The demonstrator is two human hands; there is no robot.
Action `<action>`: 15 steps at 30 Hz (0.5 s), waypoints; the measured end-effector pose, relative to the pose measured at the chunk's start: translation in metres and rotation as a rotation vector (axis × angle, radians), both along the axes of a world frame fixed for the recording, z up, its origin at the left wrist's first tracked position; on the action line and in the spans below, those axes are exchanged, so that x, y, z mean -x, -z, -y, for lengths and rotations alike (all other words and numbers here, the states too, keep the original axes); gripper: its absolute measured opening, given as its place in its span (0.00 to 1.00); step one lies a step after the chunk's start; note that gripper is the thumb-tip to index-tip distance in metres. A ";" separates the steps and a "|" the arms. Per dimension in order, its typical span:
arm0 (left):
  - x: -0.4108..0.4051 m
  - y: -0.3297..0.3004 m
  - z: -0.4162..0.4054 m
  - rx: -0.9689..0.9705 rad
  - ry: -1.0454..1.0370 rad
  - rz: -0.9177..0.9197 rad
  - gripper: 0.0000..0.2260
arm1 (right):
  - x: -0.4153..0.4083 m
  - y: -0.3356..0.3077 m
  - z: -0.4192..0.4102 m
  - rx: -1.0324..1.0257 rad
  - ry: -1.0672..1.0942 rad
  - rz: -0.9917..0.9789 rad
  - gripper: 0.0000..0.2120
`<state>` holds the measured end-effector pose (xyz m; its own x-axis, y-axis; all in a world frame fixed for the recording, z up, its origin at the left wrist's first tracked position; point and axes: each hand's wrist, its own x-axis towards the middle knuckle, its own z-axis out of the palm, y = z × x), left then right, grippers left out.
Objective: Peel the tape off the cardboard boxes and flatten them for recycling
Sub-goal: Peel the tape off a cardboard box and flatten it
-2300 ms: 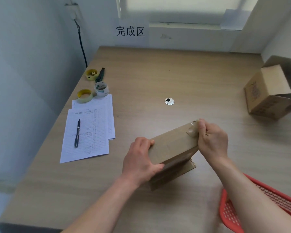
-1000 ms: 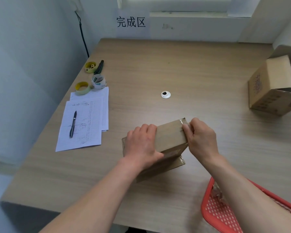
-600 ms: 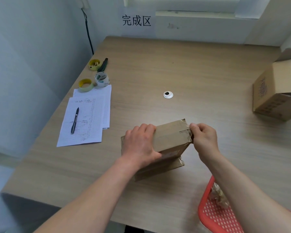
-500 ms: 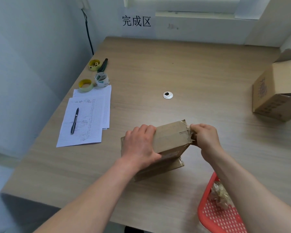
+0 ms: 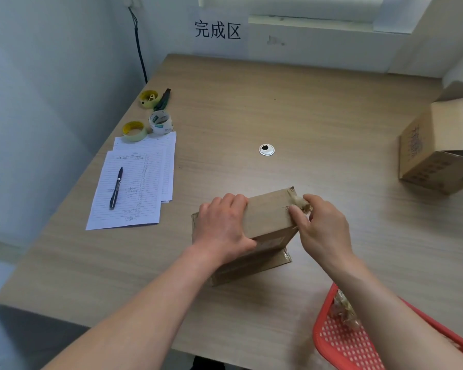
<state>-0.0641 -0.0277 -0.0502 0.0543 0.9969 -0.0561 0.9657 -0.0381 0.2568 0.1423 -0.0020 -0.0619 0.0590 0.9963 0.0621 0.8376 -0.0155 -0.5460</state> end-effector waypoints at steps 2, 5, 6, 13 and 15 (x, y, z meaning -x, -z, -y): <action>0.000 0.000 0.000 0.000 0.002 0.003 0.31 | 0.001 0.005 0.000 -0.113 -0.066 0.040 0.14; 0.000 0.000 0.001 0.007 0.002 0.015 0.31 | 0.001 0.009 0.004 -0.228 -0.138 0.092 0.13; 0.000 -0.001 0.001 0.008 0.004 0.016 0.31 | 0.000 0.009 0.005 -0.233 -0.149 0.096 0.13; 0.002 -0.002 -0.002 0.027 0.015 0.029 0.31 | -0.011 0.000 0.001 -0.114 -0.207 -0.019 0.12; 0.002 -0.003 -0.008 0.021 -0.024 0.048 0.31 | -0.012 0.001 0.007 -0.092 -0.132 -0.181 0.18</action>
